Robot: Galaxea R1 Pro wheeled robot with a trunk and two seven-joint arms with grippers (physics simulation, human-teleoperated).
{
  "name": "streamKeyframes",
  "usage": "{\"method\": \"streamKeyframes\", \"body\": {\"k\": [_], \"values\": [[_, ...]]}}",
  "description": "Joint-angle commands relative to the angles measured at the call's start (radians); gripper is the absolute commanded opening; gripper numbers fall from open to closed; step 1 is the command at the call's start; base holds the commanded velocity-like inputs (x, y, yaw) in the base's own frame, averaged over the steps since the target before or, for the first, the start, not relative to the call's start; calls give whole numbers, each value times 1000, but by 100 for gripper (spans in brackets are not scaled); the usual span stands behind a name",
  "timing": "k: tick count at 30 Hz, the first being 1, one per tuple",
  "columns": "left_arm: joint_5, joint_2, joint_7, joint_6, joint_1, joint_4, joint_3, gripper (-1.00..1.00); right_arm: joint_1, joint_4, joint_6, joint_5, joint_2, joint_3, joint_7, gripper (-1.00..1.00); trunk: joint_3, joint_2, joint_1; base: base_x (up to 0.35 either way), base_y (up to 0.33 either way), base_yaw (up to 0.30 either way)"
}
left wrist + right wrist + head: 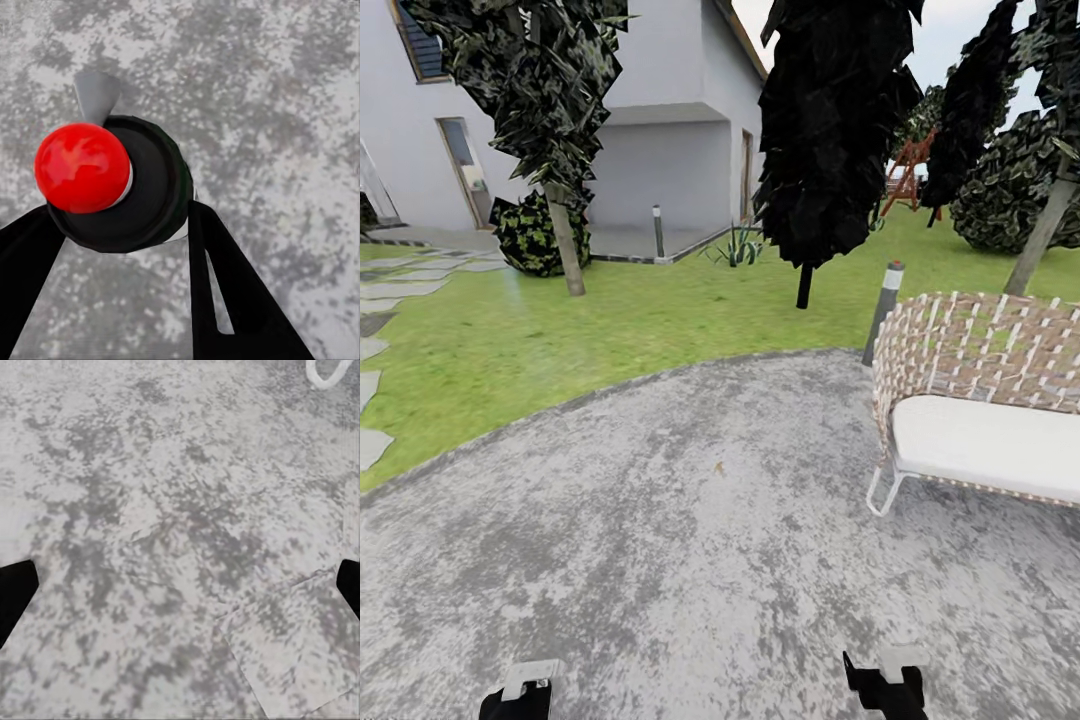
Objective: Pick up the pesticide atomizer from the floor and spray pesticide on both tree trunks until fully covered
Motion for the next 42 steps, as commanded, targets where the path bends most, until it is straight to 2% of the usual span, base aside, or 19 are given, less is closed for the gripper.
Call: {"method": "streamKeyframes", "body": {"k": [1, 18, 38, 42], "values": [[3, 0, 0, -3, -1, 1, 1, -100, 0, 1, -3, 1, 0, 0, 0, 100, -1, 0, 0, 312, 69, 279], [4, 1, 2, -3, -1, 1, 3, -100, 0, 1, -3, 1, 0, 0, 0, 100, -7, 0, 0, 316, 142, 279], [3, 3, 2, -4, -1, 1, 3, -100, 0, 1, -3, 2, 0, 0, 0, 100, -14, 0, 0, 257, 243, 279], [3, 3, 2, -4, -1, 1, 33, -100, 0, 1, -3, 2, 0, 0, 0, 100, -15, 0, 0, 239, 257, 279]]}}
